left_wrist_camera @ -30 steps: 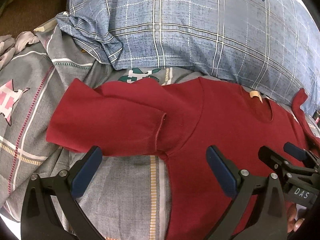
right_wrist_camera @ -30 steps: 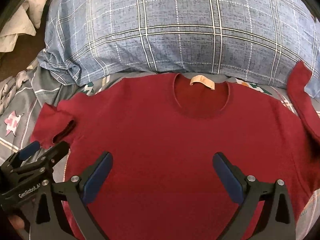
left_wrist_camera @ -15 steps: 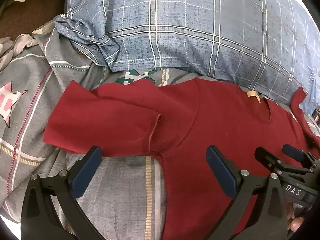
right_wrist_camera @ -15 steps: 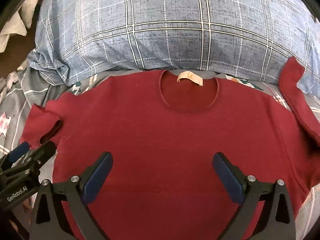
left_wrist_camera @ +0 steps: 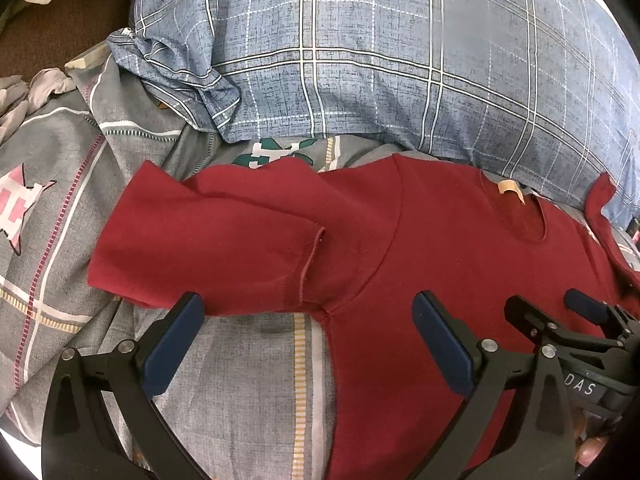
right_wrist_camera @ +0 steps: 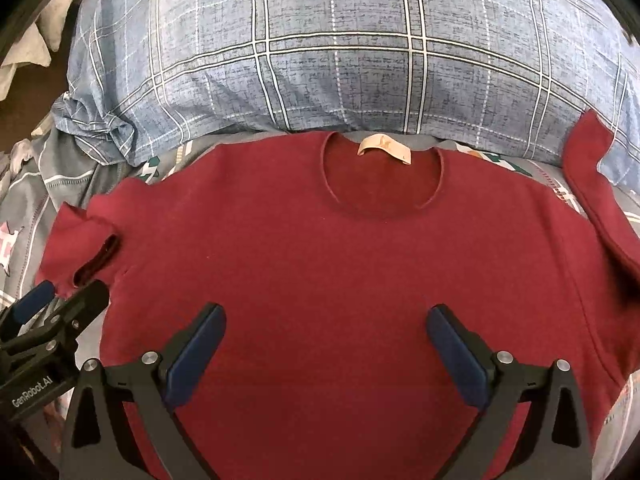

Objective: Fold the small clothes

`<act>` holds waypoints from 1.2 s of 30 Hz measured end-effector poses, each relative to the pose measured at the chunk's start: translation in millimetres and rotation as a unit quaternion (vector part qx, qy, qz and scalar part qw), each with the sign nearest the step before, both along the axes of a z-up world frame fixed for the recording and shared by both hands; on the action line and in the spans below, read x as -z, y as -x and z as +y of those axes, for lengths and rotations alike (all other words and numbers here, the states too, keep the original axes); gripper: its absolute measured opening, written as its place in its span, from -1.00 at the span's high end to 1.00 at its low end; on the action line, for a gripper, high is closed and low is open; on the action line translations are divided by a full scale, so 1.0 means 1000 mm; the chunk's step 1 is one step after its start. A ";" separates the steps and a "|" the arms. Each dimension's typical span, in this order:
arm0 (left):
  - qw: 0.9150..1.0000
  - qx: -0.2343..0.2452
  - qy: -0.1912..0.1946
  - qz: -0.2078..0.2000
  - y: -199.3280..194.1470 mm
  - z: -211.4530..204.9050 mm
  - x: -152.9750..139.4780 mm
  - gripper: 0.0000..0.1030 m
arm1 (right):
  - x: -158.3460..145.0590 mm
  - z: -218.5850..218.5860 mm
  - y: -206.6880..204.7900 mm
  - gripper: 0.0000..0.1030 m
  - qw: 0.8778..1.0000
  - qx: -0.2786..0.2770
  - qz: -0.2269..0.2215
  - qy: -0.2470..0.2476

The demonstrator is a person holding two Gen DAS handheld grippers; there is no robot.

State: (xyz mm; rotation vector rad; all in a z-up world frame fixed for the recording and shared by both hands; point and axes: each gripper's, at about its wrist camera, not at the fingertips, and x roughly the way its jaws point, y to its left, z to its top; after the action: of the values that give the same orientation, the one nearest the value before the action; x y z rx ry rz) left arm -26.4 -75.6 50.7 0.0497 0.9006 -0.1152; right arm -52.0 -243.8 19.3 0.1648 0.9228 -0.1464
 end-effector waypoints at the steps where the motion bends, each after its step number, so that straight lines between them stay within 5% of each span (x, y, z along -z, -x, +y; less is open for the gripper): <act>1: 1.000 -0.001 0.000 0.001 0.000 0.000 0.000 -1.00 | 0.000 0.000 0.000 -0.97 1.000 0.000 0.000 0.000; 19: 1.000 0.004 -0.001 0.002 -0.002 0.011 -0.008 -1.00 | 0.000 0.005 -0.003 -0.97 1.000 -0.004 -0.001 -0.003; 23: 0.999 -0.042 0.010 -0.019 -0.007 0.049 -0.025 -1.00 | -0.006 0.011 -0.005 -0.91 0.999 -0.023 -0.010 -0.022; 29: 0.988 -0.150 0.006 -0.038 -0.012 0.118 -0.036 -1.00 | -0.020 0.054 -0.020 -0.51 0.992 -0.115 -0.031 -0.034; 32: 0.981 -0.185 0.040 -0.029 -0.014 0.139 -0.035 -1.00 | -0.020 0.076 -0.037 -0.29 0.984 -0.157 -0.032 -0.071; 36: 0.975 -0.210 0.064 -0.036 -0.012 0.153 -0.037 -1.00 | -0.017 0.108 -0.059 -0.27 0.973 -0.205 -0.024 -0.106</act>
State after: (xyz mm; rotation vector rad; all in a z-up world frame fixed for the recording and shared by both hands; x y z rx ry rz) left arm -14.5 77.5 87.5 -0.2550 0.8130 0.2215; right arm 6.7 -135.4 36.1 0.1704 0.9055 0.3393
